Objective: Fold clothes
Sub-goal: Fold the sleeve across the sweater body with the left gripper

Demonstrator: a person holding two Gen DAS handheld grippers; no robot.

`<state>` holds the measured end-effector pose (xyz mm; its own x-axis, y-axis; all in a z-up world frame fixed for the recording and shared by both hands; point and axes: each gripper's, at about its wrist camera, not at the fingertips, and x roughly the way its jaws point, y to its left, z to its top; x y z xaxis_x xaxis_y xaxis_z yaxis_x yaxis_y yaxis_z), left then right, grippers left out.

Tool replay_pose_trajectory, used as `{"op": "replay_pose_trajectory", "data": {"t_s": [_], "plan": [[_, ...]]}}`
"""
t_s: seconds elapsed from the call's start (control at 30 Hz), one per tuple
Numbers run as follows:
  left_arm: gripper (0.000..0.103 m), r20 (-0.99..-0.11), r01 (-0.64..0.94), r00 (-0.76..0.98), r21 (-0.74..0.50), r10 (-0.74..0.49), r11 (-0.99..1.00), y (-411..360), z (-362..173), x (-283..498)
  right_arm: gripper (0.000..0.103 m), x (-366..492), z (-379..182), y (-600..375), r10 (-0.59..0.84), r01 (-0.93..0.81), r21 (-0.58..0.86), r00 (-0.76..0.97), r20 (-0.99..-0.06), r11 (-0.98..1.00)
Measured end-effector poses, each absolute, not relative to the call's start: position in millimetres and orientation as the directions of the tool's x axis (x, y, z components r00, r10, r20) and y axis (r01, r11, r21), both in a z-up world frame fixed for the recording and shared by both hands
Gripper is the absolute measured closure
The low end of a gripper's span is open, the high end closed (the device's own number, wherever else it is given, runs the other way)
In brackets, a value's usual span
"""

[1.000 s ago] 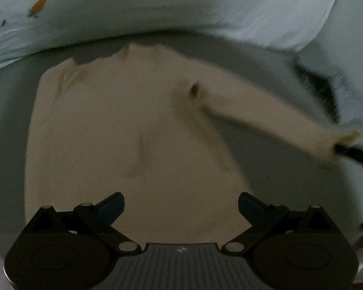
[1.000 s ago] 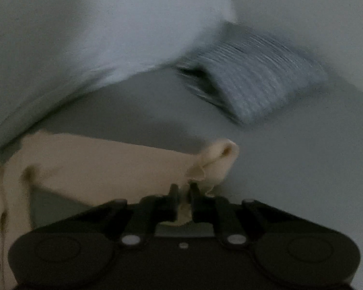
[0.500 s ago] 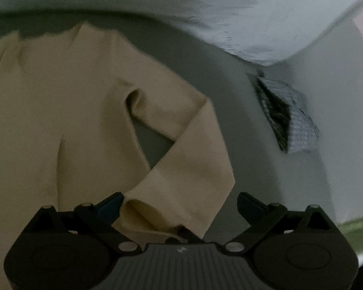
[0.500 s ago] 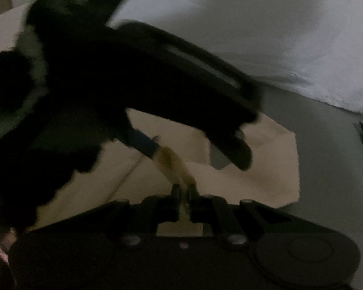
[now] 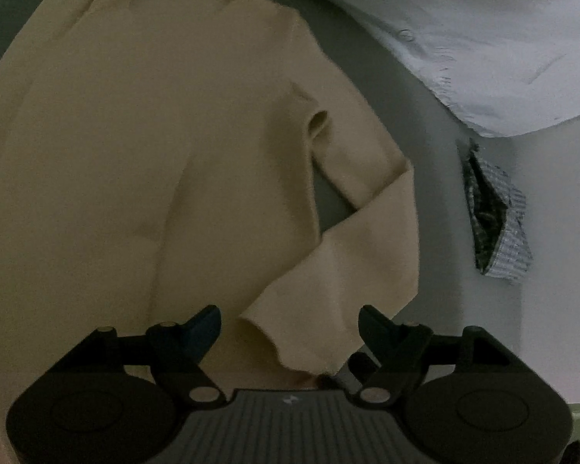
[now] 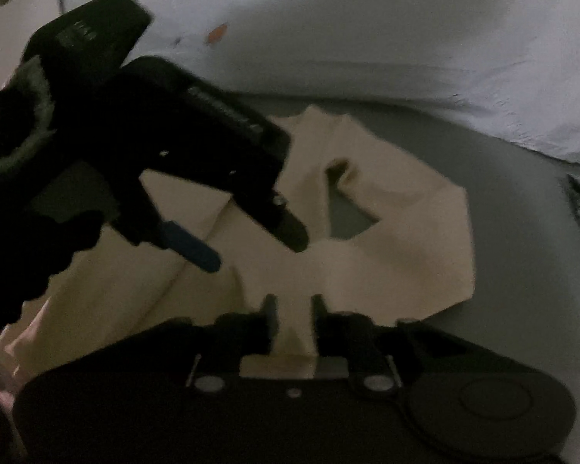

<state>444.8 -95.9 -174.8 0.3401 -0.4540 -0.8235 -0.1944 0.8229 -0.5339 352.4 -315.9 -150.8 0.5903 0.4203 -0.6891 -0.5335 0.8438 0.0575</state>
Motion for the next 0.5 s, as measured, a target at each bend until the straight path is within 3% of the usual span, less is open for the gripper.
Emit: {"op": "replay_pose_trajectory", "data": {"t_s": [0.07,0.23,0.27,0.37,0.43,0.5], "plan": [[0.024,-0.828,-0.201,0.331,-0.53,-0.452,0.824,-95.1,-179.5,442.1,0.062,346.1,-155.5,-307.4,0.425,-0.575,0.025,0.574,-0.699,0.817],[0.024,-0.829,-0.179,0.33,-0.525,-0.452,0.832,-95.7,-180.8,437.0,0.062,338.6,-176.7,-282.5,0.319,-0.626,-0.177,0.595,-0.737,0.759],[0.024,-0.827,-0.175,0.331,-0.527,-0.454,0.832,-95.8,-180.2,436.2,0.064,339.9,-175.5,-282.8,0.322,-0.624,-0.174,0.598,-0.734,0.762],[0.024,-0.818,-0.184,0.334,-0.544,-0.468,0.819,-92.7,-179.7,434.5,0.098,343.6,-171.5,-284.0,0.331,-0.617,-0.167,0.608,-0.722,0.769],[0.022,-0.785,-0.171,0.339,-0.593,-0.518,0.787,-90.9,-177.1,433.1,0.1,345.5,-165.1,-289.4,0.343,-0.597,-0.155,0.632,-0.695,0.787],[0.013,-0.741,-0.148,0.349,-0.648,-0.574,0.747,-89.8,-172.8,431.0,0.101,346.1,-152.1,-297.6,0.381,-0.578,-0.078,0.627,-0.68,0.812]]}}
